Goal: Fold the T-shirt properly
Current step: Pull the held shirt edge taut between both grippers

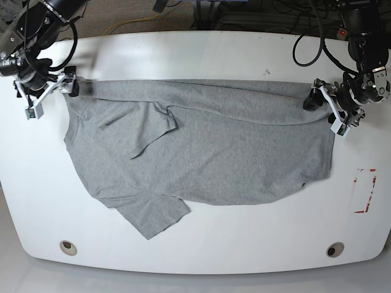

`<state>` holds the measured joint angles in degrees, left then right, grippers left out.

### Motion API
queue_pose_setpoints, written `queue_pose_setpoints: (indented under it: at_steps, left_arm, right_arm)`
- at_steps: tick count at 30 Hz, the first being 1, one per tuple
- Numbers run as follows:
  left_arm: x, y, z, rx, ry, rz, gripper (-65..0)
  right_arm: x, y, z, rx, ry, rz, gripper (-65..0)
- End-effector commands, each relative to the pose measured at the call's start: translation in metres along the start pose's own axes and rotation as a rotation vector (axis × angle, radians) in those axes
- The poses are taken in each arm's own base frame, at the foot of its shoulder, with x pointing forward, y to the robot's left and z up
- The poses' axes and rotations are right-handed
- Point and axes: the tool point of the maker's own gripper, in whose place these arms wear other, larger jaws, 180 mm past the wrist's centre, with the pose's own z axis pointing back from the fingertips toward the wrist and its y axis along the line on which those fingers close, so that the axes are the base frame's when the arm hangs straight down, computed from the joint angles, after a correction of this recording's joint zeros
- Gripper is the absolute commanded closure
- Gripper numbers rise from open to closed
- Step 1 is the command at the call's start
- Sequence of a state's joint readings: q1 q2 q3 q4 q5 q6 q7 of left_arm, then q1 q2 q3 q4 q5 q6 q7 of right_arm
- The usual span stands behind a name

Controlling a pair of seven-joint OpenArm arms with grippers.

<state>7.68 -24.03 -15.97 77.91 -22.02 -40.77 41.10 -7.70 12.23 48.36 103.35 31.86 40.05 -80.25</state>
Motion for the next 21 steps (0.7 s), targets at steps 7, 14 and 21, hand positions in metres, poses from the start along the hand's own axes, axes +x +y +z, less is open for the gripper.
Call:
queue_pose_setpoints:
  at_steps: [7, 14, 21]
  left_arm:
    - [-0.020, 0.009, 0.003, 0.036, 0.100, -0.013, -52.2]
    - [0.007, 0.017, 0.018, 0.055, -0.009, 0.021, -51.1]
    - [0.045, 0.021, 0.059, 0.081, -0.136, 0.025, -47.6]
  right_arm:
    - [0.033, 0.025, -0.012, 0.052, -0.079, -0.003, -62.6]
    - [0.046, 0.029, -0.019, 0.019, -0.050, 0.060, -62.6]
    - [0.040, 0.039, -0.026, 0.034, -0.033, 0.104, -62.6]
